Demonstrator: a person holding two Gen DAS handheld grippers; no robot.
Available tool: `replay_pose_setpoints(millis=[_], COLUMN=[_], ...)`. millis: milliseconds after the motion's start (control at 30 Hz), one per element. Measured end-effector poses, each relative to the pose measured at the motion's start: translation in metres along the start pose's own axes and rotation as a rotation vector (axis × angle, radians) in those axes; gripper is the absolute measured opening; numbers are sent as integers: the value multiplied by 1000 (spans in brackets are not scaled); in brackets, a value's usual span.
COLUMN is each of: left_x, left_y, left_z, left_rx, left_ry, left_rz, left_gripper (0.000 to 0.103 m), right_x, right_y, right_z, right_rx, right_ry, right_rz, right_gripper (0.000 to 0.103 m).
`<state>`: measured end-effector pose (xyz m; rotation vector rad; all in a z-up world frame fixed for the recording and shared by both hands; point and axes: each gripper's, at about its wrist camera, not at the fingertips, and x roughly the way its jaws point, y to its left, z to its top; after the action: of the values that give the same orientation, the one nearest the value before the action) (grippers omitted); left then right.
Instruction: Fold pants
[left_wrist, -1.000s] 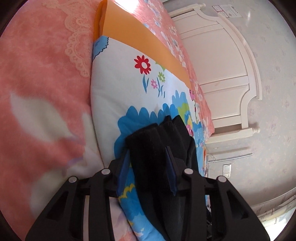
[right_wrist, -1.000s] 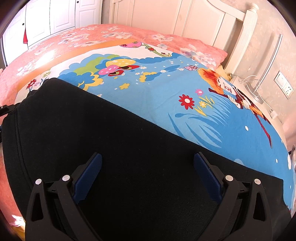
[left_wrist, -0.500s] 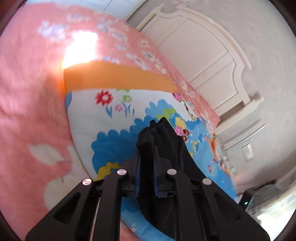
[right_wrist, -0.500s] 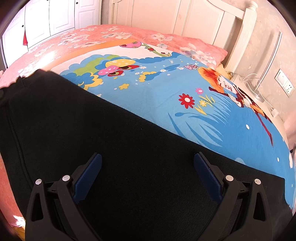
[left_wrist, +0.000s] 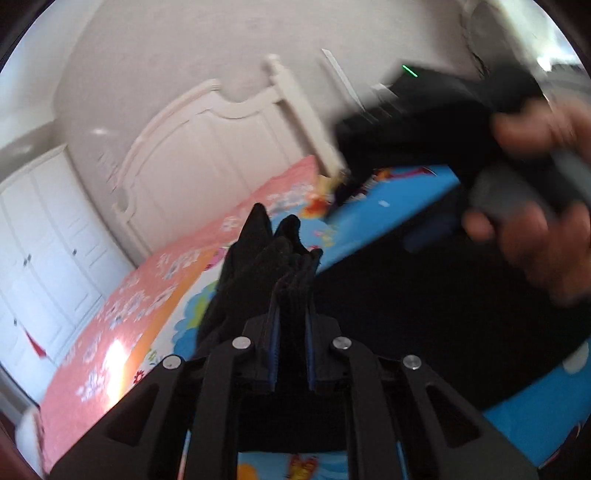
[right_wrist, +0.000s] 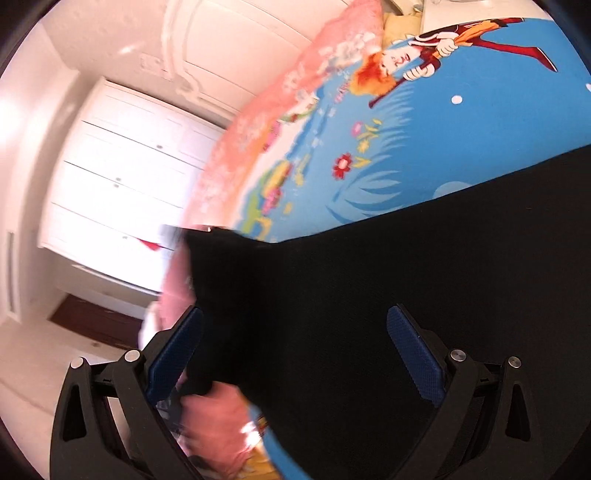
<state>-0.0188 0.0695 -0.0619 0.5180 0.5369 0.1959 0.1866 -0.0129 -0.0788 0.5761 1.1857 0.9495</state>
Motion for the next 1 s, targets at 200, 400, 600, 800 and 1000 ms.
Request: replay_pose_setpoints(millis=[200, 400, 600, 800, 1000], left_x=[9, 21, 19, 8, 4], left_y=[-56, -46, -24, 4, -1], left_z=[-27, -23, -11, -3, 4], left_rx=[165, 198, 74, -6, 11], left_ry=[25, 43, 34, 5, -8], left_rz=[43, 59, -34, -56, -50], left_gripper=[31, 53, 12, 12, 12], right_x=[2, 16, 10, 25, 62], right_y=[2, 6, -5, -2, 16], right_z=[-8, -17, -16, -11, 3], right_rx=[-4, -34, 38, 123, 96], right_ry=[51, 88, 95, 157, 207], right_rz=[-40, -96, -62, 60, 70], right_gripper=[96, 96, 96, 96, 56])
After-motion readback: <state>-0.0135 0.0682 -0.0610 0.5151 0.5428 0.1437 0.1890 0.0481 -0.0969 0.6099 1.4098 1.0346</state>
